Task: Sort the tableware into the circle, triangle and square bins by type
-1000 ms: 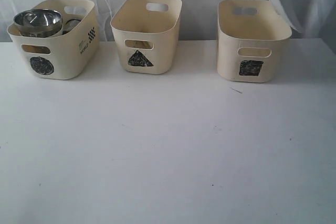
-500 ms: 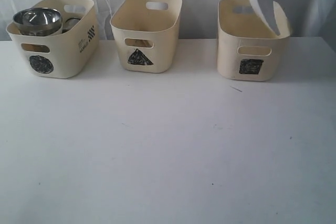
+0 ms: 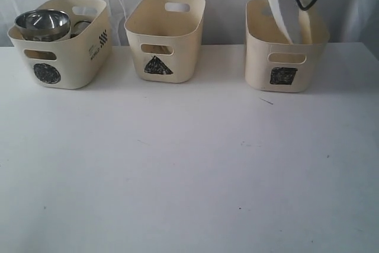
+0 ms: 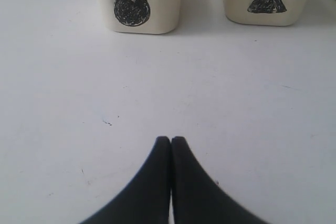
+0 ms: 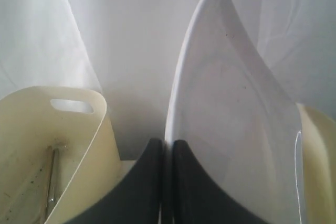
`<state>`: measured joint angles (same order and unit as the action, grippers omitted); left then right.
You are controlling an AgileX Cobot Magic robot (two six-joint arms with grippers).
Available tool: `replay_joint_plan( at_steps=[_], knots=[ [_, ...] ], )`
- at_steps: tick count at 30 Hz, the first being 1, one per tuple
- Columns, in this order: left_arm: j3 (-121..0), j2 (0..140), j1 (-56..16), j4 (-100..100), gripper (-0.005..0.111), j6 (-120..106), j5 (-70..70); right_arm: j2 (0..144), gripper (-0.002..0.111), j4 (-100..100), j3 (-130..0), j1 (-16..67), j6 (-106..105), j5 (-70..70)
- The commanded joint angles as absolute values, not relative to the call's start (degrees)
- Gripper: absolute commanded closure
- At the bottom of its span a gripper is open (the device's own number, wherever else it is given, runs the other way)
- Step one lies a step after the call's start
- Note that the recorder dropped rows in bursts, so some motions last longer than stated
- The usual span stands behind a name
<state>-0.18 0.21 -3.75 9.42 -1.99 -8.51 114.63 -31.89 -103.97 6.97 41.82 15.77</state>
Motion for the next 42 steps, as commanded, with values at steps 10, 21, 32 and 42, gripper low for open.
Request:
replay_joint_plan(
  at_steps=[10, 21, 32, 42],
  knots=[
    [0.0, 0.0, -4.1, 9.6, 0.107, -1.9, -8.6, 114.9, 0.103, -29.8, -104.7, 7.3, 37.0, 20.0],
    [0.0, 0.0, -4.1, 9.6, 0.107, -1.9, -8.6, 109.2, 0.088, -25.8, -101.8, 7.3, 31.0, 22.6],
    [0.0, 0.0, -4.1, 9.6, 0.107, -1.9, -8.6, 89.2, 0.108, -28.9, -74.3, 4.9, 30.6, 14.5],
    [0.0, 0.0, -4.1, 9.6, 0.107, -1.9, -8.6, 53.5, 0.108, -30.2, -37.0, 4.6, 29.4, -0.7]
  ],
)
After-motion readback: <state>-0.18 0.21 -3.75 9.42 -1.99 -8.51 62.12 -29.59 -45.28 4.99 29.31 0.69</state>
